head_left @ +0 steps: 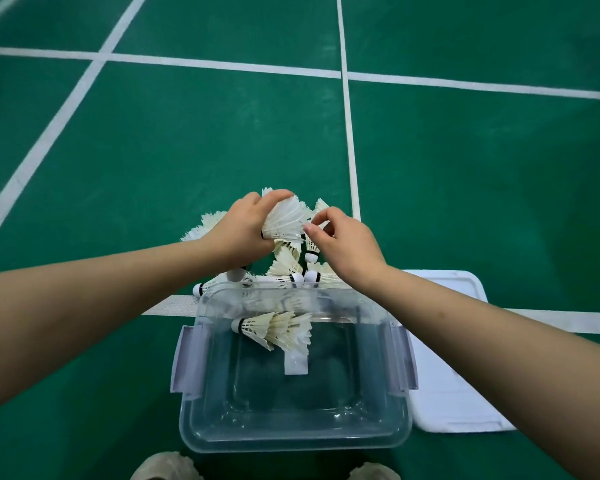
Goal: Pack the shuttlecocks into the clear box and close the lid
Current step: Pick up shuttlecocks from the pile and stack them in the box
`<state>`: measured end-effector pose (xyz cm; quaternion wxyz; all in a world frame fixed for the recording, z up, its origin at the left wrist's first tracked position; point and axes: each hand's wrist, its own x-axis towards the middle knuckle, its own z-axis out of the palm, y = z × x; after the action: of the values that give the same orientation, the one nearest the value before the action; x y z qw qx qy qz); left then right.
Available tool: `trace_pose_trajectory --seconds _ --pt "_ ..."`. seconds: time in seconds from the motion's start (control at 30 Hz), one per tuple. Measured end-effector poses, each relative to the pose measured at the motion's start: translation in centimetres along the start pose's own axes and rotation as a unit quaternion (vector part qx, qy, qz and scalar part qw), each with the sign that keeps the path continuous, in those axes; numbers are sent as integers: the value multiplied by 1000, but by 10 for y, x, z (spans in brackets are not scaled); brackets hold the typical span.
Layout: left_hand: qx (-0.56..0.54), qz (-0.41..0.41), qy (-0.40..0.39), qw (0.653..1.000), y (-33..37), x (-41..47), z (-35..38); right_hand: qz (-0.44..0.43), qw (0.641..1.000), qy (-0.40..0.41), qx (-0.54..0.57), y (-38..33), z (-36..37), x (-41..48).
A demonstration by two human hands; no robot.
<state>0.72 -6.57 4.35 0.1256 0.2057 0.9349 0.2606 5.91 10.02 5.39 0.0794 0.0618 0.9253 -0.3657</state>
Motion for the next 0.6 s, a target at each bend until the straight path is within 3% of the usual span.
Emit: trace_pose_trajectory --seconds 0.17,0.37,0.5,0.6 --pt "10 67 34 997 20 -17 -18 -49 993 27 108 -18 -14 -23" --pt "-16 70 -2 997 30 -53 -12 -15 978 13 206 -10 -14 -57" --pt "-47 36 -46 997 20 -79 -4 46 983 33 173 12 -7 -75" --pt "-64 2 -59 996 12 -91 4 79 993 18 82 28 3 -85"
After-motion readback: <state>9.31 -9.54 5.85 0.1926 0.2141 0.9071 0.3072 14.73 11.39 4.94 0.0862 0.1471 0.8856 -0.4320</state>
